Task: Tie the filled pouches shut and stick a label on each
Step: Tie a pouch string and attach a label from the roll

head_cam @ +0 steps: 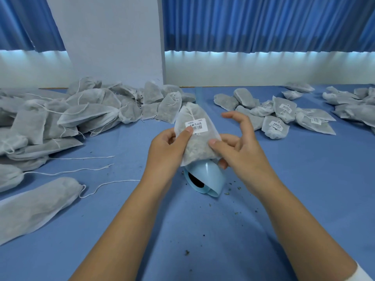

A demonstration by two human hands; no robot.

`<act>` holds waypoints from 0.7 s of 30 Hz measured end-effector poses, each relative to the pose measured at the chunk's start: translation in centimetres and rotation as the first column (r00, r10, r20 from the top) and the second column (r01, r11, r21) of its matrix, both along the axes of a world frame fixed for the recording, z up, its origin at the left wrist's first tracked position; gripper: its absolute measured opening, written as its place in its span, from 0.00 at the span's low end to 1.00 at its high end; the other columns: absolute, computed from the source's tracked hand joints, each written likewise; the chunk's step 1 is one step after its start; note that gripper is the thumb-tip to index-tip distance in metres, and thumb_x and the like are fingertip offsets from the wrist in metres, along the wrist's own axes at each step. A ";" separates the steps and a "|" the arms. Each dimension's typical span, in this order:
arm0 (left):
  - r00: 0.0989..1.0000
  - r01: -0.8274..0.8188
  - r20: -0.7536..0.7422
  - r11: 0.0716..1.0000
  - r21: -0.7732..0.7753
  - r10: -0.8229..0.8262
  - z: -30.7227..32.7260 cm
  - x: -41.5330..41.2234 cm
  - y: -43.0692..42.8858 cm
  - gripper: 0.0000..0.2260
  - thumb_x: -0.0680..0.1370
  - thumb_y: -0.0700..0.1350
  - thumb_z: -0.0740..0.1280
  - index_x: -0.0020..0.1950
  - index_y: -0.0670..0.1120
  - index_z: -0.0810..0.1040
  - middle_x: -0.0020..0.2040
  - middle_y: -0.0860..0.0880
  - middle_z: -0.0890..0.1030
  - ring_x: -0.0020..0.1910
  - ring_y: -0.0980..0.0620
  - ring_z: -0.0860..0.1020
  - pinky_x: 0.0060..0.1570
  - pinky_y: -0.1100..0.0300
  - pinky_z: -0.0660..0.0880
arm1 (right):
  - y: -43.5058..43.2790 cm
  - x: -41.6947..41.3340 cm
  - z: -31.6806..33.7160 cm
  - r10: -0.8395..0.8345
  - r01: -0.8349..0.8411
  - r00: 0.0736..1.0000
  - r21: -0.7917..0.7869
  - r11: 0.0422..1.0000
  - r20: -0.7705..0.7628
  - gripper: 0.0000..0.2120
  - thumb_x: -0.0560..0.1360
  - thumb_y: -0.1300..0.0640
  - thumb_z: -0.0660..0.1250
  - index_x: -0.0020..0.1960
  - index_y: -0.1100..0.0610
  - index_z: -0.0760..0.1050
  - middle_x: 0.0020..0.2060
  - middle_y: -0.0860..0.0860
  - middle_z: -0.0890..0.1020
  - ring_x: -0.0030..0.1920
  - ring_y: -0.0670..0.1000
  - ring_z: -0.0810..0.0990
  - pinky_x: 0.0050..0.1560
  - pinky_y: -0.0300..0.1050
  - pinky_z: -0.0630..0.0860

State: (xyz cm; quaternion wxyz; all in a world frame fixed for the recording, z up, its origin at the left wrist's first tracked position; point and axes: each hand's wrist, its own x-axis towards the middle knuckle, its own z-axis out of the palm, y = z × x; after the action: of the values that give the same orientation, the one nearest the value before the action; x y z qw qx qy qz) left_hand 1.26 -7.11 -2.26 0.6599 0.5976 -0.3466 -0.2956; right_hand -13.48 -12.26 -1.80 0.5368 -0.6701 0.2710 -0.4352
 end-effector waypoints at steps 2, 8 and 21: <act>1.000 -0.011 0.003 1.000 0.000 0.011 -0.1 0.1 -0.1 0.12 0.78 0.53 0.70 0.46 0.45 0.83 0.39 0.49 0.82 0.38 0.55 0.79 0.40 0.61 0.76 | -0.1 0.0 0.1 0.029 -0.028 0.999 -0.038 0.999 0.024 0.10 0.76 0.63 0.69 0.53 0.50 0.74 0.34 0.49 0.82 0.28 0.47 0.73 0.29 0.38 0.71; 0.997 -0.073 0.040 0.996 0.048 0.071 -0.5 1.1 -0.5 0.14 0.80 0.56 0.65 0.52 0.45 0.79 0.47 0.52 0.83 0.41 0.58 0.81 0.43 0.61 0.76 | -2.4 -0.5 0.8 0.037 -0.030 0.998 0.141 0.990 -0.049 0.10 0.77 0.65 0.67 0.44 0.53 0.85 0.38 0.50 0.83 0.33 0.47 0.75 0.32 0.33 0.72; 0.969 -0.177 0.197 0.976 0.129 0.149 -2.2 4.0 -1.8 0.05 0.82 0.49 0.63 0.52 0.49 0.76 0.47 0.55 0.78 0.44 0.58 0.77 0.35 0.60 0.69 | -5.7 1.8 -1.3 -0.091 0.100 0.994 0.172 0.980 -0.055 0.11 0.81 0.58 0.62 0.53 0.48 0.83 0.55 0.40 0.82 0.58 0.39 0.78 0.52 0.38 0.80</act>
State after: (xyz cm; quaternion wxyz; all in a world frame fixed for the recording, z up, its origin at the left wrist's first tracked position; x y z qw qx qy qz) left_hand 5.28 -8.94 -4.45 0.6013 0.6956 -0.3339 -0.2076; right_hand -11.70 -17.95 -3.12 0.5655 -0.6167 0.3525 -0.4191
